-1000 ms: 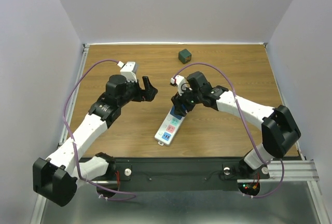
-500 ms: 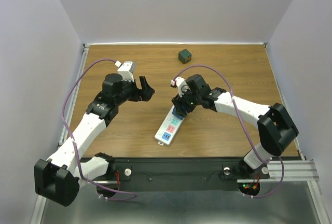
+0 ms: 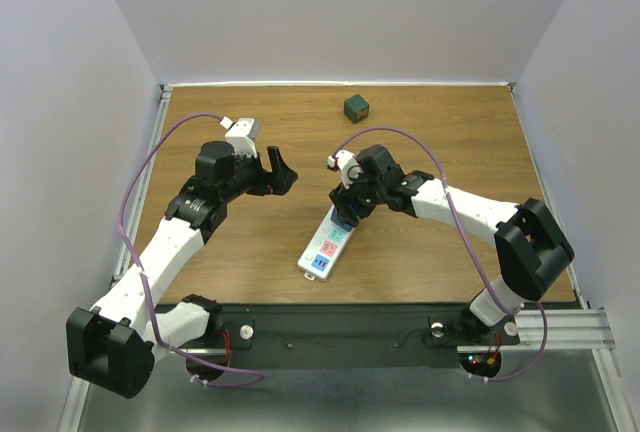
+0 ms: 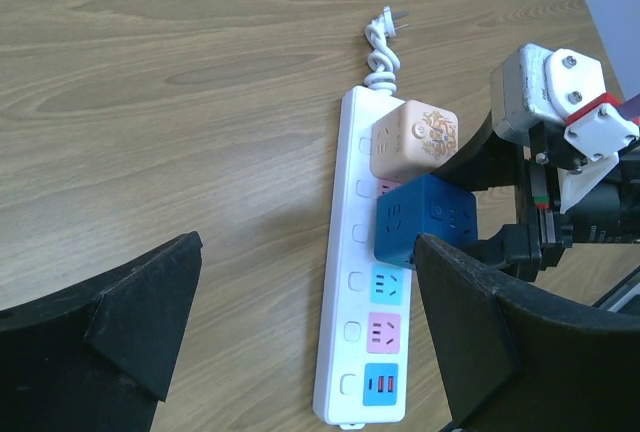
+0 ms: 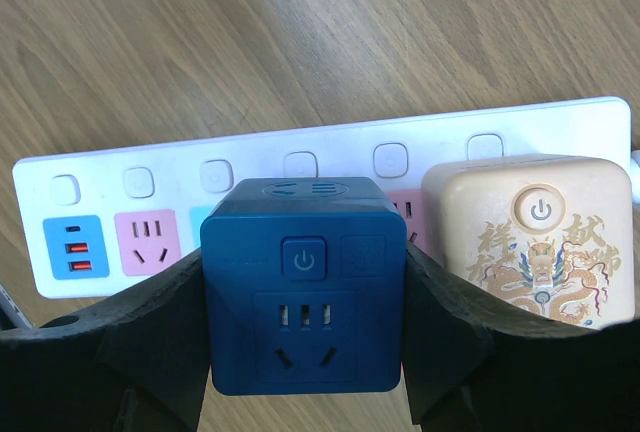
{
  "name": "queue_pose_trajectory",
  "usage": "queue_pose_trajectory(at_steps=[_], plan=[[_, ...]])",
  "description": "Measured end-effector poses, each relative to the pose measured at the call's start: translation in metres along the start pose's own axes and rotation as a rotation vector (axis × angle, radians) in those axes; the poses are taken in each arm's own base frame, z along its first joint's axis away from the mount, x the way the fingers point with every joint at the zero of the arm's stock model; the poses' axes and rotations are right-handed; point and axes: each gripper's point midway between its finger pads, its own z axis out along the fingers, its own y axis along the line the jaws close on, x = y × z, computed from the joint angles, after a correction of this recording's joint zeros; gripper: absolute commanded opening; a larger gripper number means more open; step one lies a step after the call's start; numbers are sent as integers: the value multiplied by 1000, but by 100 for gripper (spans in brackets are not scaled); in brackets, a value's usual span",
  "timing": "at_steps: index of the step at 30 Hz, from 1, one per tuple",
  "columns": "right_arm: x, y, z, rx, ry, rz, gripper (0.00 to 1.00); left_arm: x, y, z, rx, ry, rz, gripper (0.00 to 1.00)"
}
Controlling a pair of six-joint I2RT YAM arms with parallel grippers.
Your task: Insert the plug
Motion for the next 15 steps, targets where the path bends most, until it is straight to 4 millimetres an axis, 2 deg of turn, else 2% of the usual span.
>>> queue_pose_trajectory(at_steps=[15], plan=[[-2,-1,5,44,-3,-29,0,1,-3,0,19,7,6,99]])
